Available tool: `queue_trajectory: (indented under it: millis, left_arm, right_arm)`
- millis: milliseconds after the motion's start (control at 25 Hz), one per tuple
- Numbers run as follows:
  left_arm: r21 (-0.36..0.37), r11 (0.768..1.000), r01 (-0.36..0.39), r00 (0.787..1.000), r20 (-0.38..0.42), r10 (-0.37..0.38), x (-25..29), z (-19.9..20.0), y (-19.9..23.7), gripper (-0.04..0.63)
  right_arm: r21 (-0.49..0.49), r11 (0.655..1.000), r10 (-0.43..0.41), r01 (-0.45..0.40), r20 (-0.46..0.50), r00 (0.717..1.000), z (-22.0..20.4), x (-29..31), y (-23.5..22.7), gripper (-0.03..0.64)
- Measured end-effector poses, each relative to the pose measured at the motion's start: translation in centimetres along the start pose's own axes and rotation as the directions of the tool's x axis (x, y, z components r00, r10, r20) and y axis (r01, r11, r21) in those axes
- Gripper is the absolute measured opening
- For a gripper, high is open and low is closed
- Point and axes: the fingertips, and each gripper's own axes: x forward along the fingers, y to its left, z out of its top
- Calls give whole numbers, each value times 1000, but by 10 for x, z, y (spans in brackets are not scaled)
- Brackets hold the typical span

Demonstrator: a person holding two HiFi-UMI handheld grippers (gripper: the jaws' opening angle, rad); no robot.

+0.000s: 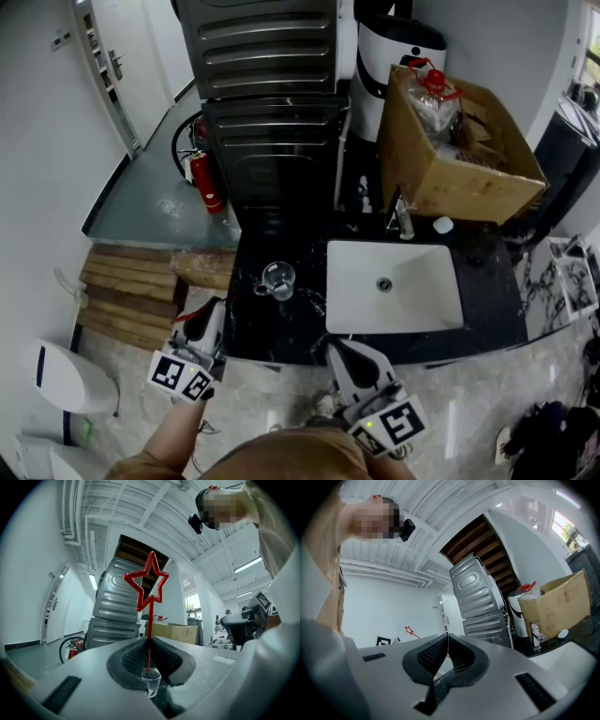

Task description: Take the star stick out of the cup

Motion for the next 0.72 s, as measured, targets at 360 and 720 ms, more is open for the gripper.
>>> queue_trajectory:
  millis: [360,720]
  left_arm:
    - [-3,1000,-12,1000,22,12,-29,17,-3,15]
    - [-10,998,-56,997,50,57,-60,31,-1,15]
  right_arm:
    - [-3,1000,14,-14,-1,1000,1,2,7,2]
    - [-1,1000,13,-13,4,1000,0,2,9,2]
